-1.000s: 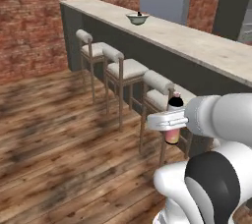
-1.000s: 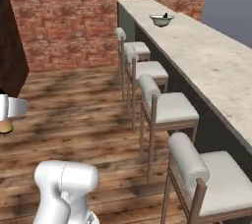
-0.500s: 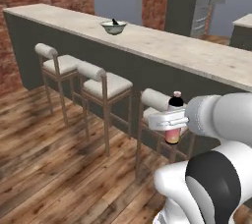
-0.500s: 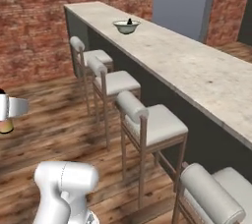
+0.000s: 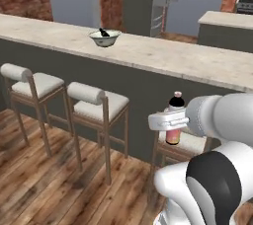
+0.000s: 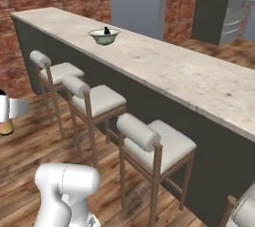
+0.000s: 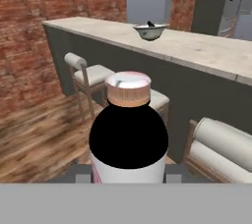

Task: Open the fridge, grab two sodas, and place both sodas inside the bowl with ice on the dining counter.

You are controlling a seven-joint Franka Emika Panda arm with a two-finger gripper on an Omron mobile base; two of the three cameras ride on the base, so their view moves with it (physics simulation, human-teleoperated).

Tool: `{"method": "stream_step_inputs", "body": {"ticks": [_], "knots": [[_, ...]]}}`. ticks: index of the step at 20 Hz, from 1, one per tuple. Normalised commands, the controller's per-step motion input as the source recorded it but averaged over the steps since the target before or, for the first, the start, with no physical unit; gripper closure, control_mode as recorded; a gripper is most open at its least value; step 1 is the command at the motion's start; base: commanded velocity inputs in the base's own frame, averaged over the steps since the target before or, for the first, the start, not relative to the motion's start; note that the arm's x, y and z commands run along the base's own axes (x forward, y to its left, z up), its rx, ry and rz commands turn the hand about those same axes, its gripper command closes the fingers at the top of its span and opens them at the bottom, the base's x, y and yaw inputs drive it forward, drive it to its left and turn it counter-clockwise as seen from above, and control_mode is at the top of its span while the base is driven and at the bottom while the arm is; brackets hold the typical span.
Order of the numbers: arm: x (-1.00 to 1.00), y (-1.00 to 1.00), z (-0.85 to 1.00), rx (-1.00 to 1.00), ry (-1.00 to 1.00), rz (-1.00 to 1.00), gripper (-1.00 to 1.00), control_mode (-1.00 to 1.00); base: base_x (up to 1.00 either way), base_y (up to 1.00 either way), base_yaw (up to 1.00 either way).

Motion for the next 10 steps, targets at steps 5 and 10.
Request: {"method": "stream_step_inputs", "body": {"ticks": [5, 10], "knots": [[0.0, 0.0, 0.0, 0.0, 0.0, 0.0, 1.0, 1.0, 1.0, 0.77, -0.44], [0.0, 0.0, 0.0, 0.0, 0.0, 0.0, 1.0, 1.0, 1.0, 0.77, -0.44]]}}
